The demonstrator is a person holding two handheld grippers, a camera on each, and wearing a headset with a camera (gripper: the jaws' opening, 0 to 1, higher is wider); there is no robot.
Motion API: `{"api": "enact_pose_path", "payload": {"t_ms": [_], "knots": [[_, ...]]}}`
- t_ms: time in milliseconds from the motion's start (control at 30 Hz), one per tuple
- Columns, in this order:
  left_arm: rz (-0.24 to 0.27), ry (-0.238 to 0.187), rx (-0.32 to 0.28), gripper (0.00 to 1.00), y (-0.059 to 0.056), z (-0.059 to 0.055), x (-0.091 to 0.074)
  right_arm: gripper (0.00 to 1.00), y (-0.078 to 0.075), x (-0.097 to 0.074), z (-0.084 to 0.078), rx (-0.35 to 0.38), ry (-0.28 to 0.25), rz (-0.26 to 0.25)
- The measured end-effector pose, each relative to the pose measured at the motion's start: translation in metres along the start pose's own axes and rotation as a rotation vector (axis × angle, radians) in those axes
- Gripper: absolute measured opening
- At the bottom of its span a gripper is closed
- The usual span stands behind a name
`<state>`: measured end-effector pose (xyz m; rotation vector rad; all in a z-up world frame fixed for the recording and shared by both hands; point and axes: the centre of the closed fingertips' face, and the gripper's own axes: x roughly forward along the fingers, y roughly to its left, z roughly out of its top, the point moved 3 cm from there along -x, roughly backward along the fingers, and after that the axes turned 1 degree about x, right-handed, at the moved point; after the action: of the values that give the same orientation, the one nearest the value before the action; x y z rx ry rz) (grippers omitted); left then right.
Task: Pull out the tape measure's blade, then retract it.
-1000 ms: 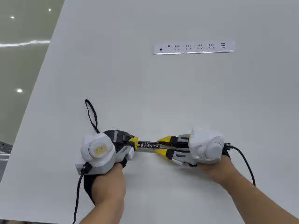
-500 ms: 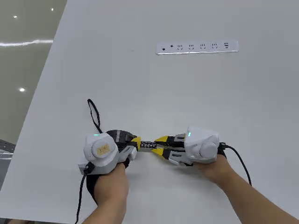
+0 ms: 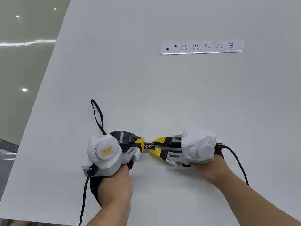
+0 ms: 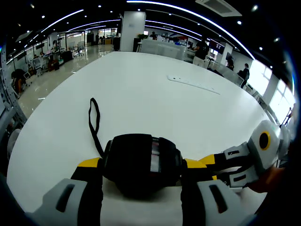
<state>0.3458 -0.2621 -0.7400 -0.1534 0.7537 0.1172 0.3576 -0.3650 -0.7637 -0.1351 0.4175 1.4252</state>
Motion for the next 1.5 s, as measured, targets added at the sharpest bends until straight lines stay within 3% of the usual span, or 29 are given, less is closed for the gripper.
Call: {"api": "enact_pose_path", "payload": {"t_ms": [700, 1500], "knots": [[-0.003, -0.002, -0.013, 0.65, 0.001, 0.000, 0.000, 0.12, 0.002, 0.021, 0.006, 0.002, 0.008, 0.005], [-0.006, -0.002, -0.012, 0.66, 0.000, 0.000, 0.001, 0.13, 0.000, 0.022, 0.005, 0.014, 0.006, 0.005]]}}
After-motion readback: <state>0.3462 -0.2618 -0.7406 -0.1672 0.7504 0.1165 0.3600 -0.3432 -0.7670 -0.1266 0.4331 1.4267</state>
